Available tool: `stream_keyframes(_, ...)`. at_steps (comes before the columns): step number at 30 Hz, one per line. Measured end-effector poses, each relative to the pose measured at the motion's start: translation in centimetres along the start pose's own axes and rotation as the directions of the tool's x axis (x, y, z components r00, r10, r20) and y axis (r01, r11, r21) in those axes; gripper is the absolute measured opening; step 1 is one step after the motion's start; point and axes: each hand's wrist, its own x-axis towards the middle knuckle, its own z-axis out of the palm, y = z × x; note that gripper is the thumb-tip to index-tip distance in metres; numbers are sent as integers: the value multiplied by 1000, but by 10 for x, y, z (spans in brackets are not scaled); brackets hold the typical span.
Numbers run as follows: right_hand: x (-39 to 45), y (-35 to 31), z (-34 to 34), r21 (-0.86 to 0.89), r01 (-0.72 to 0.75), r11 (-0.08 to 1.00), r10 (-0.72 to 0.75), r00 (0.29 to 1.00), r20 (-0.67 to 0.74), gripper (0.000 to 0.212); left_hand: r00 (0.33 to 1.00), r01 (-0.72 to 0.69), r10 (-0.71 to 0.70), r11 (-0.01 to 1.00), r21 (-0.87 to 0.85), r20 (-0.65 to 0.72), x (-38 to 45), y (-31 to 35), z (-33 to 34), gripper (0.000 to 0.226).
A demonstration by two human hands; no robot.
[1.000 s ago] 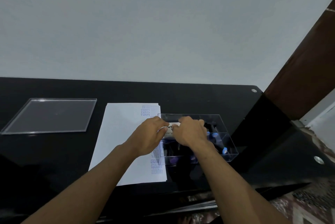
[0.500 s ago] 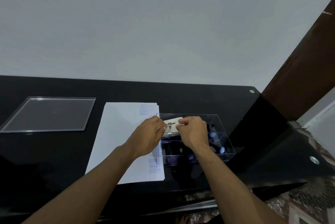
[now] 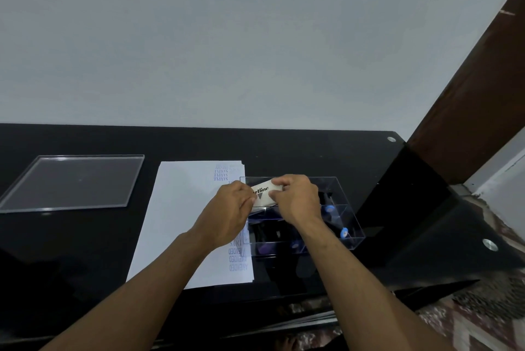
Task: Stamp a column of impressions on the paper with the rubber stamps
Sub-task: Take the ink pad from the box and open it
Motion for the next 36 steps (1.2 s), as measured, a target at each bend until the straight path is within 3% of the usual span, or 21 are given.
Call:
stream_keyframes(5,0,1,0,86,-18,996,19,1000,-13,23,996,44,-45,999,-7,-78,2,4,4,21)
stream_keyframes(8,-1,1,-4,167,-41,985,47,998,-35,22,963,177,-191,980,-91,-192,3,19,5,16)
stream_keyframes(11,-1,2,-8,273,-70,959,86,995,-47,26,897,301,-350,931,-207,-269,6,30,6,26)
stream_keyframes(15,-2,4,-10,358,-78,931,103,994,-49,35,850,365,-456,870,-330,-263,10,35,5,41)
stream_keyframes(19,-2,6,-9,419,-94,903,122,992,-40,31,833,399,-497,844,-357,-244,10,31,3,39)
stream_keyframes(23,-7,6,-8,398,-67,915,79,997,-14,35,818,397,-520,821,-411,-247,9,27,-1,39)
stream_keyframes(27,-16,3,-9,251,72,965,-76,997,8,45,766,384,-573,772,-507,-292,5,26,-3,39)
stream_keyframes(30,-23,3,-9,199,91,976,-107,992,71,63,814,366,-522,801,-473,-254,0,25,-5,44)
stream_keyframes(32,-27,5,-10,189,105,976,-122,990,76,58,863,333,-446,855,-398,-236,-5,25,-8,48)
stream_keyframes(36,-33,5,-6,191,98,977,-105,994,28,52,863,333,-444,859,-390,-242,-13,22,-15,46)
